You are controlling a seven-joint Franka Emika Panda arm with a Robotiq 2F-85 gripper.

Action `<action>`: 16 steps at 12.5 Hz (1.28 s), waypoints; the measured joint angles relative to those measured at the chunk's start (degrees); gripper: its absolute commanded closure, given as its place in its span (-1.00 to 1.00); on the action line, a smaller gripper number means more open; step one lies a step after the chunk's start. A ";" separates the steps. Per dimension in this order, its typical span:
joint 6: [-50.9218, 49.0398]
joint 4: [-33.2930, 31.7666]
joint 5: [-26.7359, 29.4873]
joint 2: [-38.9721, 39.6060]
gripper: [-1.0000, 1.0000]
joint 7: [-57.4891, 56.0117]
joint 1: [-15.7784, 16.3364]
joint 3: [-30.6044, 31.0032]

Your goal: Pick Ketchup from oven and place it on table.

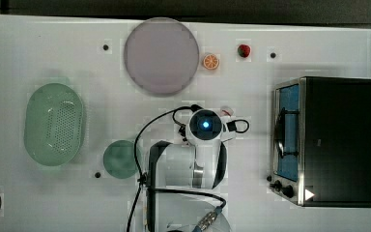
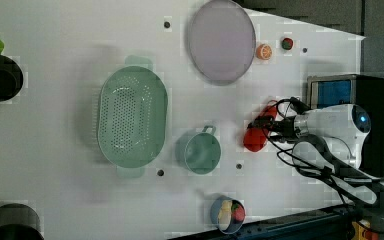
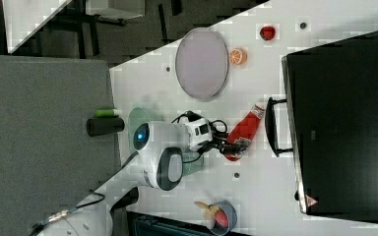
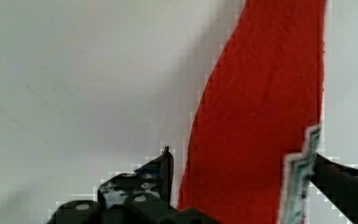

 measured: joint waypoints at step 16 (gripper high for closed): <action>-59.81 45.15 -2.34 -25.22 -1.00 17.47 -0.81 -3.80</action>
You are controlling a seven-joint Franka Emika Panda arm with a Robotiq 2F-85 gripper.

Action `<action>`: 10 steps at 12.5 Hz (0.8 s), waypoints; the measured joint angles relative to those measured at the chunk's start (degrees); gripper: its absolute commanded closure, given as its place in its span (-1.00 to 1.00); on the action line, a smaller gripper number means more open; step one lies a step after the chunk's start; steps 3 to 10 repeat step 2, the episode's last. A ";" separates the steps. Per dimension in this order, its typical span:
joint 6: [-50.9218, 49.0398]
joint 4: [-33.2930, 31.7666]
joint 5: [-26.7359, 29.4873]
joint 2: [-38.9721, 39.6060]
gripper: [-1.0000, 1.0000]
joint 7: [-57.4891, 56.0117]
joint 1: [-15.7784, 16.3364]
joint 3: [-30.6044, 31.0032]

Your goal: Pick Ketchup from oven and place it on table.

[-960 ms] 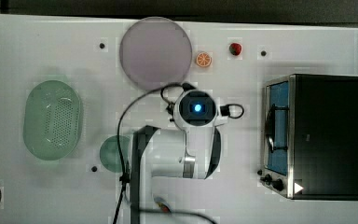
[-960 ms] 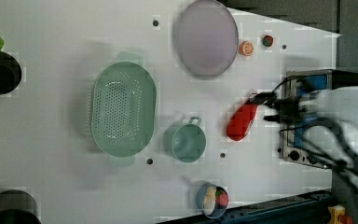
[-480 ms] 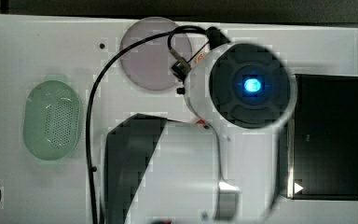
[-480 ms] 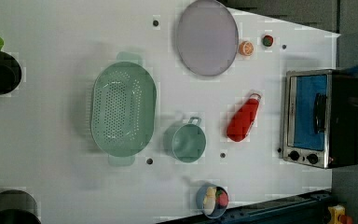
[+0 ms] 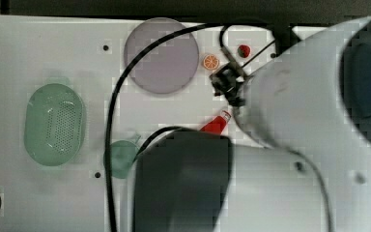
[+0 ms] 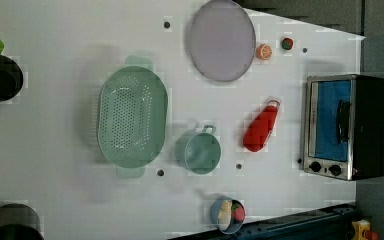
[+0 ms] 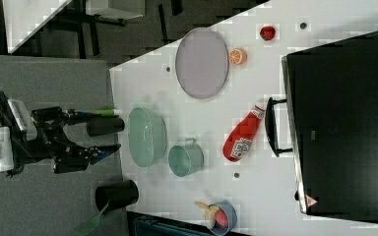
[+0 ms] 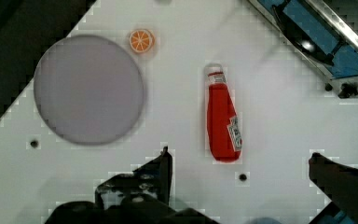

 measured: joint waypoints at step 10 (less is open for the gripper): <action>0.02 0.34 -2.03 1.46 -1.00 0.19 -0.30 -0.66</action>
